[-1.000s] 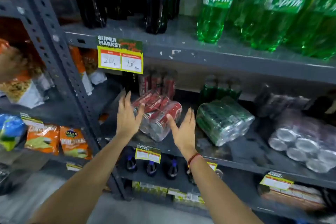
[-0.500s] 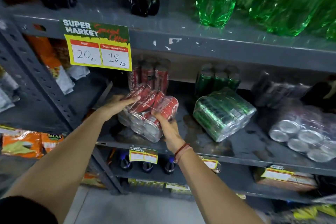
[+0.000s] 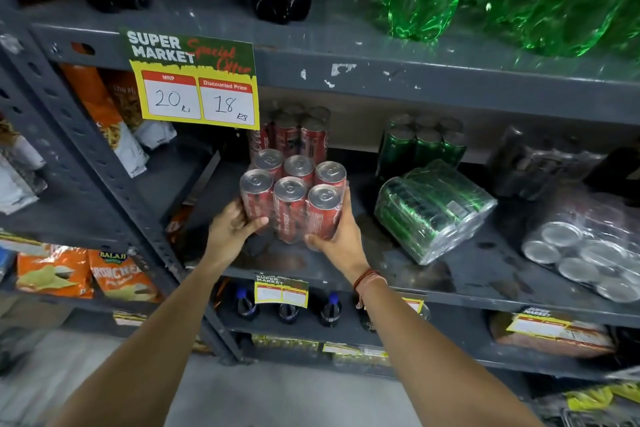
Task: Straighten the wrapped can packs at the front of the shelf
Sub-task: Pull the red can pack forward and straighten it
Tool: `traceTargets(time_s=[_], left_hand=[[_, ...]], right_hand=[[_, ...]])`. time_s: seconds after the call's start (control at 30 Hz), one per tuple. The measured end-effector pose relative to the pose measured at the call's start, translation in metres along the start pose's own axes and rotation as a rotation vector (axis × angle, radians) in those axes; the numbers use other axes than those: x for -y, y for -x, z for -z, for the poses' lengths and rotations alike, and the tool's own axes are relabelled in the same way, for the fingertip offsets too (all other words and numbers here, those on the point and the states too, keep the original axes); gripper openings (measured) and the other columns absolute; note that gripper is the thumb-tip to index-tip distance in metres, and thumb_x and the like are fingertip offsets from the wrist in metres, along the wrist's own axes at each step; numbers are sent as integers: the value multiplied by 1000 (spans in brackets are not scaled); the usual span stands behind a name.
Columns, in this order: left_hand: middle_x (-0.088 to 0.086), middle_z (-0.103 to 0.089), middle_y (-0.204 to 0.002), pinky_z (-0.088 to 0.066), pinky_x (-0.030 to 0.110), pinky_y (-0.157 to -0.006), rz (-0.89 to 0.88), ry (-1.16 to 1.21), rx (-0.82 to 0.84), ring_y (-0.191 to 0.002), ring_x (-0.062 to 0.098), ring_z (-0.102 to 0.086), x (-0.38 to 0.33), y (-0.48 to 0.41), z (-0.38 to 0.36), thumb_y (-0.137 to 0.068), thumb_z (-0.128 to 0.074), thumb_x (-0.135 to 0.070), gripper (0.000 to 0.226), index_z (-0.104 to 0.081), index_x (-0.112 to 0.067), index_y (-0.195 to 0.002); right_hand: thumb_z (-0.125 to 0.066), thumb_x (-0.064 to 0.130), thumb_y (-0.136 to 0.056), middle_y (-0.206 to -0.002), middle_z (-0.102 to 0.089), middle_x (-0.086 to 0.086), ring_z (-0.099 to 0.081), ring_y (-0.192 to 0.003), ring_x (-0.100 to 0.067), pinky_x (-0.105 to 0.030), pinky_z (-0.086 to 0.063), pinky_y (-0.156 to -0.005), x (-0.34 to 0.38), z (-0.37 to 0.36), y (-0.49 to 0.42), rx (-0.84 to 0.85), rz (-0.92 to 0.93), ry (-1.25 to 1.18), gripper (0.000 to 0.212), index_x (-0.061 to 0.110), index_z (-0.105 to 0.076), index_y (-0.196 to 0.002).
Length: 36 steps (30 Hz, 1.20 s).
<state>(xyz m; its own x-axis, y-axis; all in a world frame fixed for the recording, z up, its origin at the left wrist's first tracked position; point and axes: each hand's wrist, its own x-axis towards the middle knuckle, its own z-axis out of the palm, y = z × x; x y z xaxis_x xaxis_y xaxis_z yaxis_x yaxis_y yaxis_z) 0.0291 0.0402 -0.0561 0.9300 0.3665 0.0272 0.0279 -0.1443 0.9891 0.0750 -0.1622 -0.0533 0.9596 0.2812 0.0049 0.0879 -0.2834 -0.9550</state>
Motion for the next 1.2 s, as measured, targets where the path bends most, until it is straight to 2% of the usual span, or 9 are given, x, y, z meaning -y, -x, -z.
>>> traceTargets(time_s=[0.1,0.3,0.5,0.67,0.8,0.87,0.97,1.13,1.2], left_hand=[[2,-55,-126,-46,13,-91,-6,16,-141,-106,-2,-58,0,13,-15,-80,-68,-5,55,-46,-4,-131],[9,-38,-144,-43,48,-104,-5,-111,-361,-126,29,-48,15,80,-73,-85,-61,-14,61,-34,-18,-139],[12,18,-158,-14,33,-112,43,-255,-95,-145,22,4,-9,80,-120,-65,-82,-34,128,14,-15,-147],[15,3,-159,-17,47,-118,87,-179,-86,-146,30,-9,-3,49,-97,-50,-88,-43,145,19,-20,-146],[-4,-36,-147,-35,41,-110,28,-134,93,-132,17,-41,5,32,-53,-51,-88,-34,130,0,-32,-147],[-1,-38,-147,-36,42,-110,61,-139,227,-130,15,-41,11,20,-26,-54,-87,-18,128,-1,-28,-149],[8,-44,-144,-43,38,-104,103,-156,355,-127,19,-46,9,7,9,-42,-90,-35,128,-20,-15,-147],[8,-64,-117,-48,35,-100,148,-326,278,-111,20,-59,12,-4,40,-76,-72,-7,42,-58,-14,-115],[5,-68,-111,-46,17,-94,55,-416,141,-112,17,-59,17,11,39,-84,-65,-15,24,-63,-19,-108]], right_hand=[[-88,31,-58,-148,-41,1,-41,-135,-13,-36,-34,-113,1,7,0,12,26,-20,123,27,-5,-149],[-62,70,-67,-156,-26,2,-27,-142,-12,-41,-24,-118,21,22,-5,-185,-62,-340,98,28,-23,-146],[-52,52,-88,-138,-50,-1,-46,-122,-14,-31,-32,-108,65,38,-48,105,-85,-87,61,18,-42,-138],[-50,44,-93,-138,-47,-12,-44,-129,-23,-28,-30,-109,48,36,-29,32,3,92,48,23,-47,-136],[-47,36,-95,-135,-43,-16,-47,-123,-26,-14,-28,-98,35,13,9,-83,150,254,48,16,-43,-139],[-43,33,-96,-139,-39,-17,-47,-124,-31,-25,-35,-102,32,-4,27,-139,175,343,47,17,-40,-140],[-40,34,-93,-128,-47,-21,-51,-114,-37,-38,-44,-97,32,-36,50,-278,245,498,48,17,-41,-138],[-62,32,-77,-121,-54,-15,-48,-118,-36,-60,-40,-102,46,-74,61,-345,242,908,58,25,-44,-132],[-67,28,-72,-120,-56,-15,-45,-115,-33,-60,-44,-97,52,-70,55,-380,318,900,52,26,-52,-122]])
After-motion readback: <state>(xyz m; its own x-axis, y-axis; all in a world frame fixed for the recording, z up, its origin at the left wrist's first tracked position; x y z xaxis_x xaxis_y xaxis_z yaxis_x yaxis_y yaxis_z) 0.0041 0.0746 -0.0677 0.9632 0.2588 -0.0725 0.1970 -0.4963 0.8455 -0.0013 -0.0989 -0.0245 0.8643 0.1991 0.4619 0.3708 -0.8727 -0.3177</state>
